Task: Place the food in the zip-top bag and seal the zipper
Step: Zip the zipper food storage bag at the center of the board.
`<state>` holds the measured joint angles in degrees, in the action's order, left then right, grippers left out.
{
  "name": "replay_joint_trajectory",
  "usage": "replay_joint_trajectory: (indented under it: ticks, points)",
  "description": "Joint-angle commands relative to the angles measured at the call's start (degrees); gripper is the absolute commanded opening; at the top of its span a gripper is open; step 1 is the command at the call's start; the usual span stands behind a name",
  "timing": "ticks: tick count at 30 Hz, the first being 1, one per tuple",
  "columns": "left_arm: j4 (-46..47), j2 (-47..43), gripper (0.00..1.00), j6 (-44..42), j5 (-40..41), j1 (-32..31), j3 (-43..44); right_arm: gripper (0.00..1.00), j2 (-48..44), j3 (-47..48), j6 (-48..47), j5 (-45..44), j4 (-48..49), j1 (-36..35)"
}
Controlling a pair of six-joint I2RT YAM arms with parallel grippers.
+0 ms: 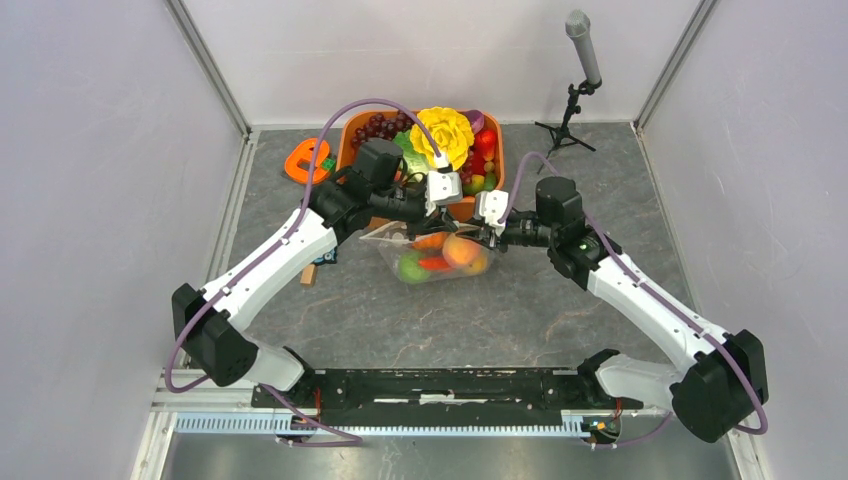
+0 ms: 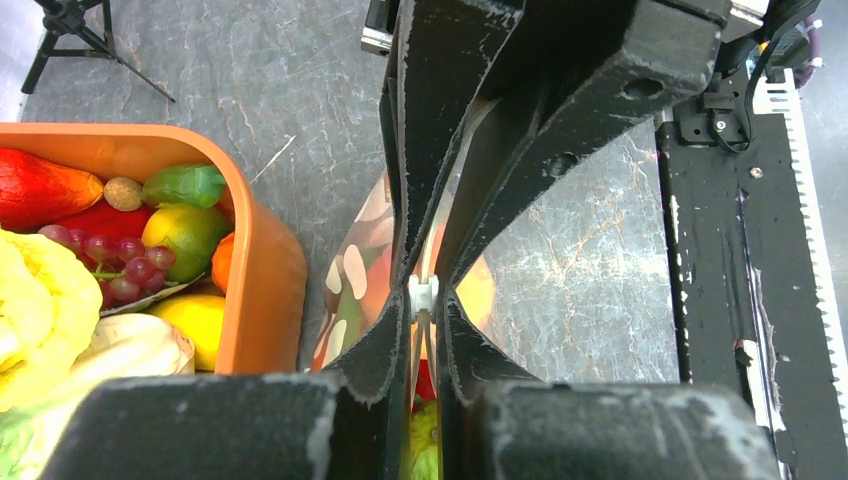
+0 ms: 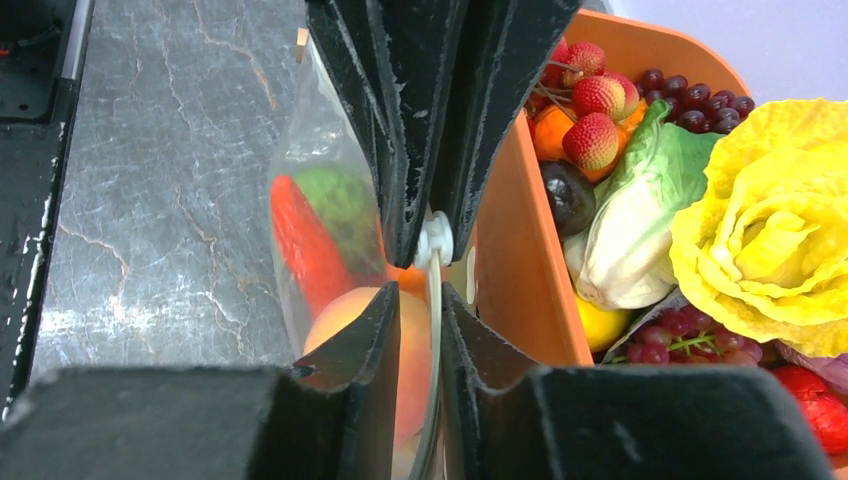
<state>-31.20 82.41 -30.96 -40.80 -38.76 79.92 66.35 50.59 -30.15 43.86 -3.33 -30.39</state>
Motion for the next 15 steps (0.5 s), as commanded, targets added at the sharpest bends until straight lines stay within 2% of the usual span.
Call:
replay_joint_trajectory:
  ticks: [1,6,8,15]
  points:
    - [1.58,-1.75,0.02,0.74,-1.25,-0.35,1.40,0.17,-1.37,-0.74,3.17,0.42,6.31,0.02]
    - [0.66,-1.94,0.02,0.21,0.75,-0.35,1.09,0.08,-2.44,-3.35,6.63,0.04,11.05,-0.02]
    - [0.61,-2.19,0.02,0.04,1.74,-0.35,0.63,0.01,-3.31,-4.60,7.20,-1.85,12.22,-0.02]
    - [0.38,-5.36,0.02,0.20,10.59,-0.18,-3.62,0.00,-7.14,-8.79,9.09,-15.77,13.24,0.07]
